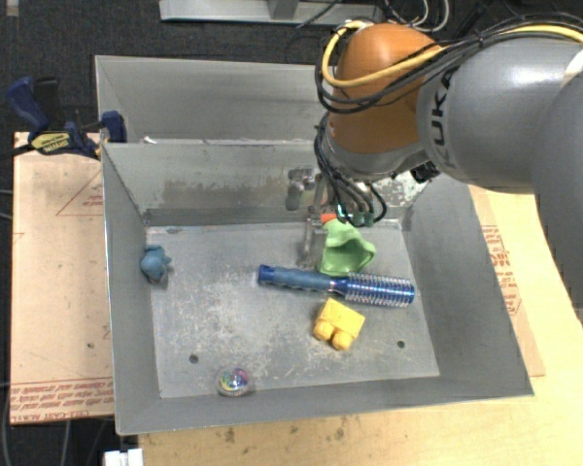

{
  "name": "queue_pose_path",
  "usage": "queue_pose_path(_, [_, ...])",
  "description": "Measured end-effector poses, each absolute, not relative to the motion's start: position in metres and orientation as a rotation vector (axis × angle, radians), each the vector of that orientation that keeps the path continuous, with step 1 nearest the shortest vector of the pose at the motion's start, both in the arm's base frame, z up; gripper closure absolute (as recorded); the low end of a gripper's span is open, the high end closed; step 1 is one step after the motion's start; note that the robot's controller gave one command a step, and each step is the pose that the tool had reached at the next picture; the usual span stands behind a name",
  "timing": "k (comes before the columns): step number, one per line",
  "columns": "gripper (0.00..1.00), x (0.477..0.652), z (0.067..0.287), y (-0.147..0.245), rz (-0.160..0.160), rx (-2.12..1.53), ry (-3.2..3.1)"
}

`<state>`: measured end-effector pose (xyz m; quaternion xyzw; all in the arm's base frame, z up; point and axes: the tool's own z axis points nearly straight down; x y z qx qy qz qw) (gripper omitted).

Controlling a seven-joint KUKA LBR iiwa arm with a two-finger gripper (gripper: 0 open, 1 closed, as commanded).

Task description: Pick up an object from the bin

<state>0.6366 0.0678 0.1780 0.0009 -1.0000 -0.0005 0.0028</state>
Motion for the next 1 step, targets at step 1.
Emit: queue_pose_path(1, [0.0, 0.6547, 0.1091, 0.0664, -0.002, 0.322, -3.122])
